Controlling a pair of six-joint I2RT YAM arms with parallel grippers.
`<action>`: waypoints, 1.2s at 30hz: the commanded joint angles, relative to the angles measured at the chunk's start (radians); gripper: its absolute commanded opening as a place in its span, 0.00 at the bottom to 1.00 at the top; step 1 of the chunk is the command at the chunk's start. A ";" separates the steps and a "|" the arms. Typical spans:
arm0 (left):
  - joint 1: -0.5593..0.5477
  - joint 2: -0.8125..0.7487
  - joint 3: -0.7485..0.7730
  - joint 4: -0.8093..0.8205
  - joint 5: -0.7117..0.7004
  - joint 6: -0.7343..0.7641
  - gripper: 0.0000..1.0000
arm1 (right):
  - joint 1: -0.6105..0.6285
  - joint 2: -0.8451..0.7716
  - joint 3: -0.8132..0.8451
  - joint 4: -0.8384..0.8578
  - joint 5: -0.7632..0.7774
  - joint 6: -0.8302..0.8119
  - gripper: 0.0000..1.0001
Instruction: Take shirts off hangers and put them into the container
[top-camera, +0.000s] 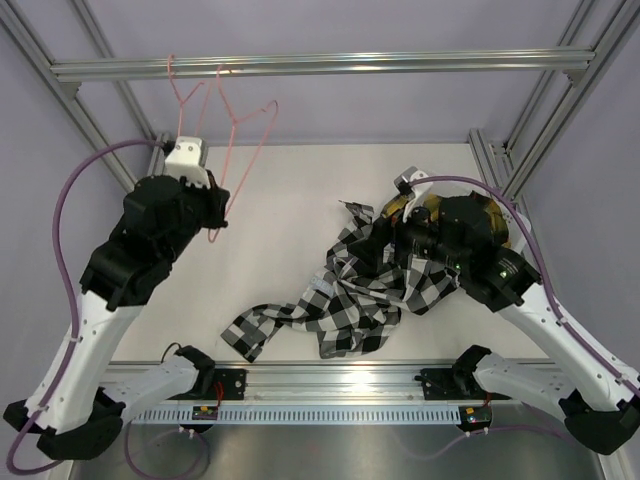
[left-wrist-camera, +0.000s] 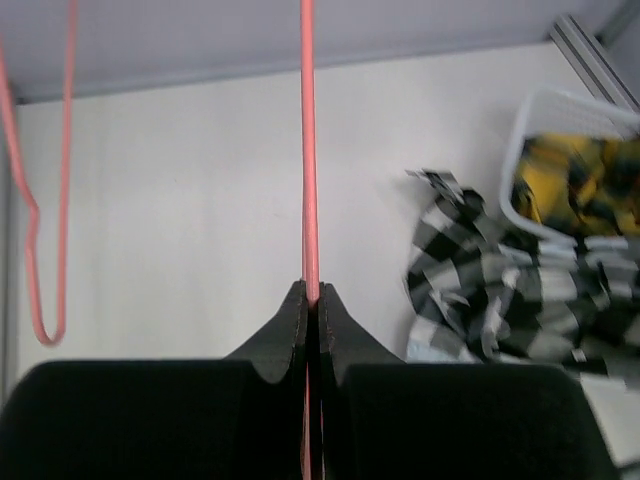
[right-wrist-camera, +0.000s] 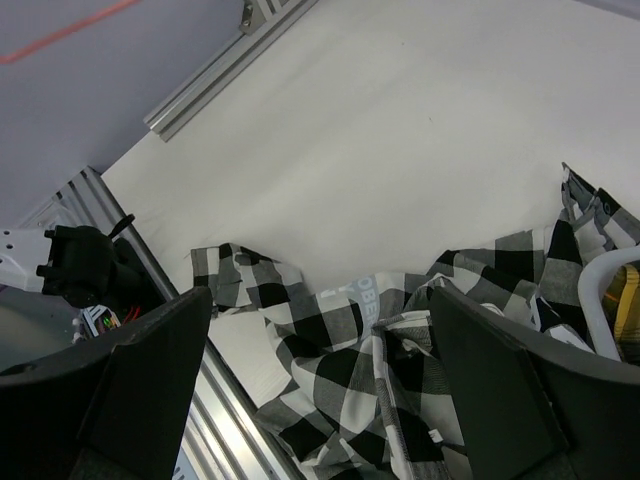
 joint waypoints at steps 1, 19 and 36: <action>0.114 0.054 0.105 0.183 0.066 0.048 0.00 | 0.001 -0.078 -0.027 -0.021 0.037 0.018 0.99; 0.471 0.245 0.101 0.169 0.344 0.042 0.00 | 0.000 -0.190 -0.109 -0.073 0.099 0.001 0.99; 0.503 0.183 0.065 0.039 0.335 0.014 0.97 | 0.021 0.119 -0.084 -0.170 0.220 0.013 0.99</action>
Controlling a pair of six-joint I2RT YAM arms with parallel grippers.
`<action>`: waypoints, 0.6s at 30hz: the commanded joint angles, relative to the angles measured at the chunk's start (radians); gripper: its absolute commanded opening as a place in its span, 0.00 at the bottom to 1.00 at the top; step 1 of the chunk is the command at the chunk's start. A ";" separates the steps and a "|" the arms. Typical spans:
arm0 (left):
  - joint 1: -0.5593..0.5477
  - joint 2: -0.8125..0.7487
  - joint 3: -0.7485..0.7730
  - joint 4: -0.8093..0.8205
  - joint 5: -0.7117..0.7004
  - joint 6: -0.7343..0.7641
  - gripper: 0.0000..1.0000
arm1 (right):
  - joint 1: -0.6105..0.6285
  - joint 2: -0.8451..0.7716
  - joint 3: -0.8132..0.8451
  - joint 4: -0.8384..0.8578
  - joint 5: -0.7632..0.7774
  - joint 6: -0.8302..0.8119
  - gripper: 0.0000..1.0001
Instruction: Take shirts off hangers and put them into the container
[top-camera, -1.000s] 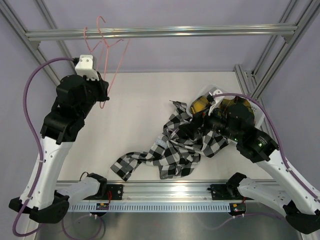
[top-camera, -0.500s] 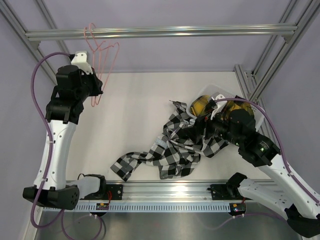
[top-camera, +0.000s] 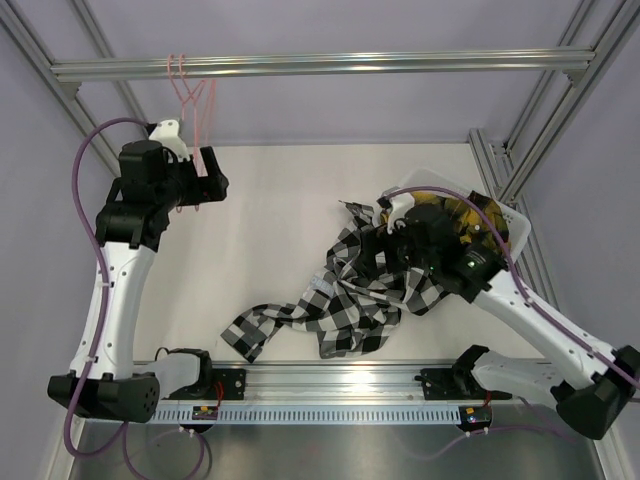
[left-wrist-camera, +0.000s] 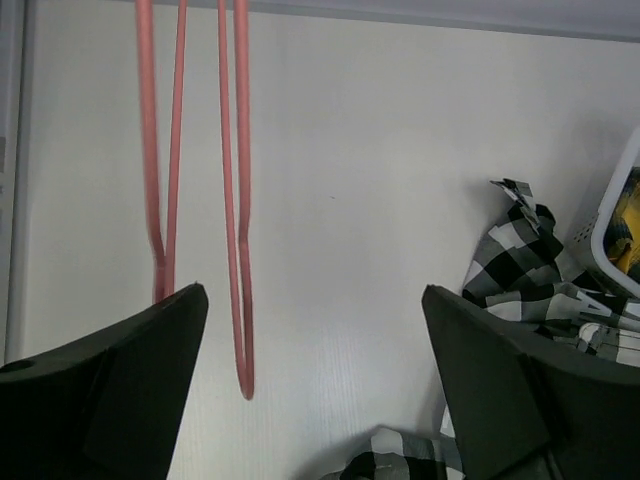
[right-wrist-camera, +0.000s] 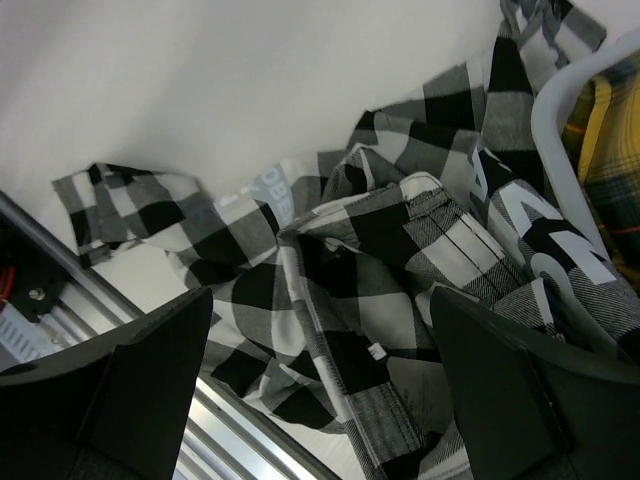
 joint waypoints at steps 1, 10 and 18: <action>0.005 -0.069 0.050 -0.034 -0.036 -0.006 0.99 | 0.030 0.087 0.034 -0.028 0.067 0.001 0.99; 0.005 -0.194 0.065 -0.136 -0.027 -0.052 0.99 | 0.061 0.398 0.037 0.026 0.227 0.121 0.99; 0.005 -0.276 0.007 -0.146 0.021 -0.069 0.99 | 0.061 0.648 -0.002 0.118 0.196 0.243 1.00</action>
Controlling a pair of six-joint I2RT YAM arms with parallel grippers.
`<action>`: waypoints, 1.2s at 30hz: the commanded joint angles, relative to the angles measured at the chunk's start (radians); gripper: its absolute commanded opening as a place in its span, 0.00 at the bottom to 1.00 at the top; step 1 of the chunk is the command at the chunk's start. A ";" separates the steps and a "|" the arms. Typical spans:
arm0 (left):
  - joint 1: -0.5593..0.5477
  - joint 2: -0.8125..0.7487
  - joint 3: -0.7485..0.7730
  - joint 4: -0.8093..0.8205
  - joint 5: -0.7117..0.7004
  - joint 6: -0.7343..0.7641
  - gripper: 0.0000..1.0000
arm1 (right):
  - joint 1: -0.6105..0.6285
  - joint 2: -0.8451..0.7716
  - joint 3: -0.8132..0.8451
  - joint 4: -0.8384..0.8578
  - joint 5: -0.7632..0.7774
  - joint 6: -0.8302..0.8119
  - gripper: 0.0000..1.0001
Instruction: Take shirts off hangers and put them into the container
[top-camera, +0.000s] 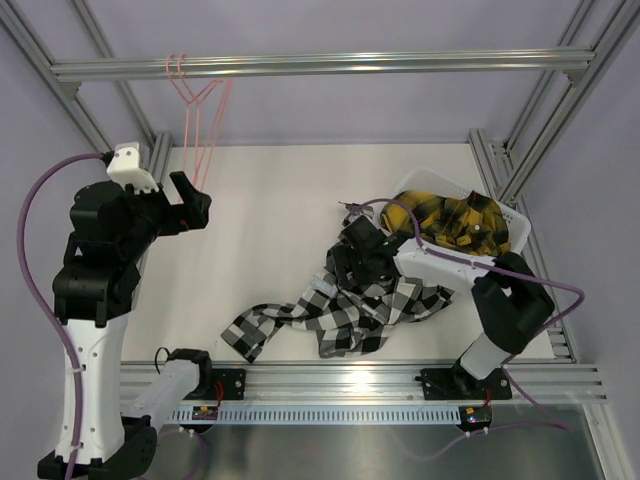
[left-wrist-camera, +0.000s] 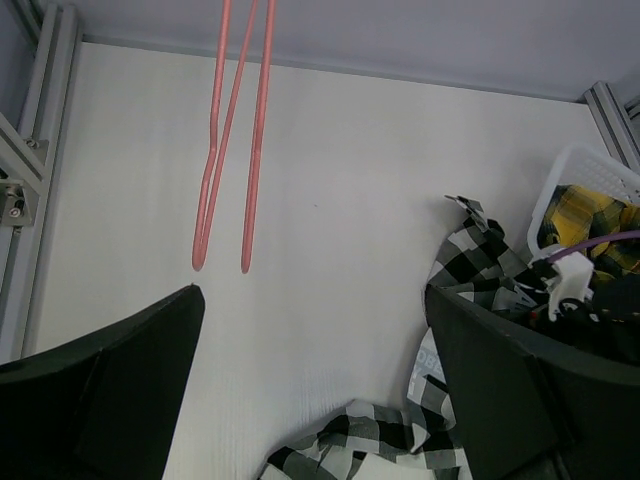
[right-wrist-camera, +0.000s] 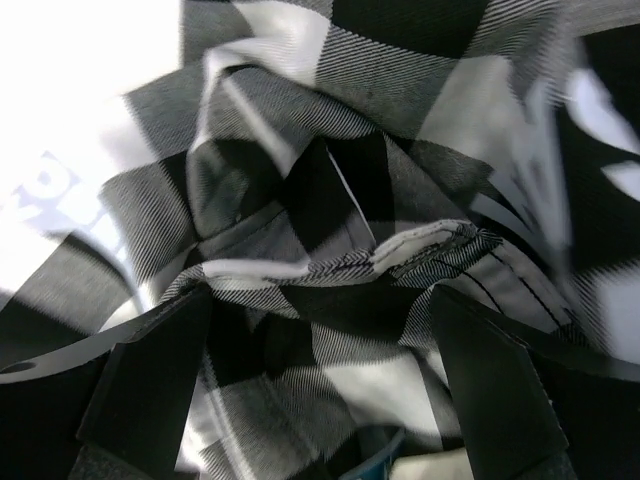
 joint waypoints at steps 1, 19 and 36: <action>0.004 -0.005 -0.023 0.006 0.042 -0.015 0.99 | 0.010 0.084 -0.009 0.068 0.017 0.083 0.99; 0.004 -0.027 -0.035 0.009 0.040 0.000 0.99 | 0.042 -0.063 -0.083 -0.022 -0.085 0.088 0.00; 0.004 -0.041 -0.003 0.003 0.060 -0.016 0.99 | -0.125 -0.538 0.592 -0.654 0.333 -0.142 0.00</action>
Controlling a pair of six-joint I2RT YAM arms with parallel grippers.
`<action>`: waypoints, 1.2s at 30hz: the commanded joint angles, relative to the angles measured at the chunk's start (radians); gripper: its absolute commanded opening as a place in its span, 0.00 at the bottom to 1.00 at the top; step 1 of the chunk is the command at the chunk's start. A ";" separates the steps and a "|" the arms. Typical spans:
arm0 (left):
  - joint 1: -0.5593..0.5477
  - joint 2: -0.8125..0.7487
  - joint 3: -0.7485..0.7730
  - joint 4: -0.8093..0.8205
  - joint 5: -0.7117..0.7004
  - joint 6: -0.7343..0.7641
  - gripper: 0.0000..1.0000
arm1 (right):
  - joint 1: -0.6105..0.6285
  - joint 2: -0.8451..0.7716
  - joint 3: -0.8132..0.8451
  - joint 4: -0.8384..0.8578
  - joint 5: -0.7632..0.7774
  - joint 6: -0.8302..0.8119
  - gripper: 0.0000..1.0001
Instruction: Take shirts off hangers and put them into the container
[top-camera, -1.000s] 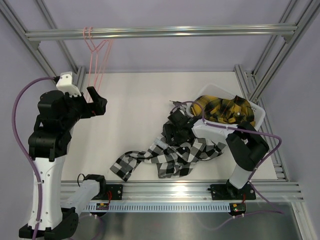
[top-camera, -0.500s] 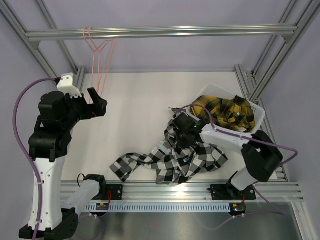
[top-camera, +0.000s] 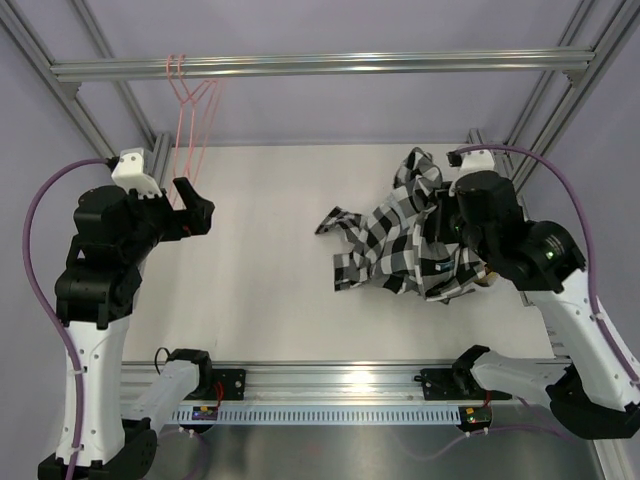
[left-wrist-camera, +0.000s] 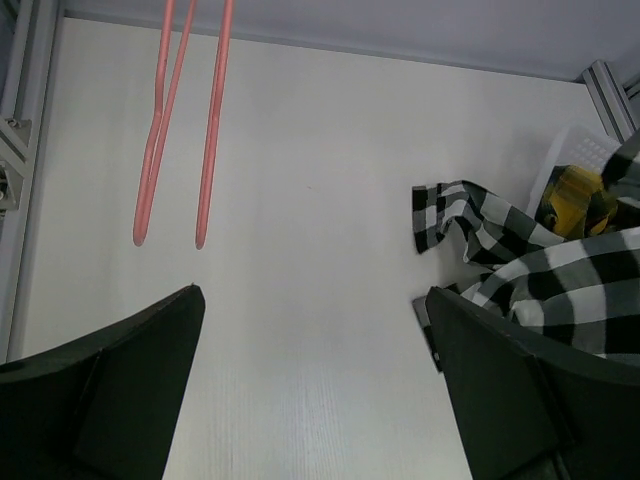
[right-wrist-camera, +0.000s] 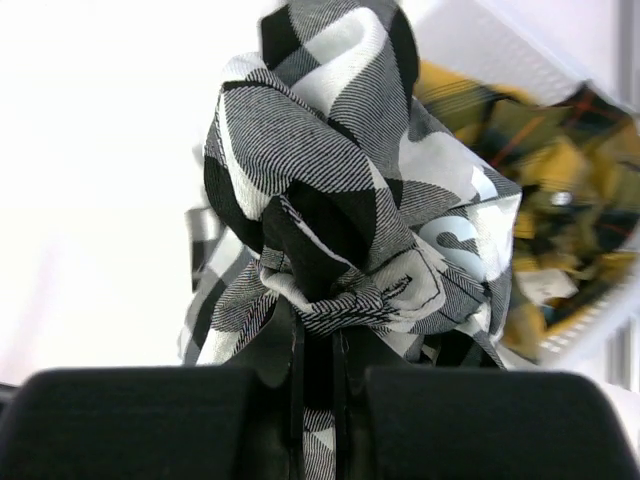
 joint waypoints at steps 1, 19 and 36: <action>0.004 -0.012 0.027 0.026 0.042 -0.014 0.99 | -0.027 -0.043 0.075 -0.082 0.096 -0.066 0.00; 0.004 -0.034 -0.034 0.049 0.134 -0.062 0.99 | -0.519 0.107 -0.179 0.213 -0.224 -0.096 0.00; 0.002 -0.075 -0.093 0.044 0.131 -0.050 0.99 | -0.619 0.663 -0.279 0.375 -0.537 0.086 0.00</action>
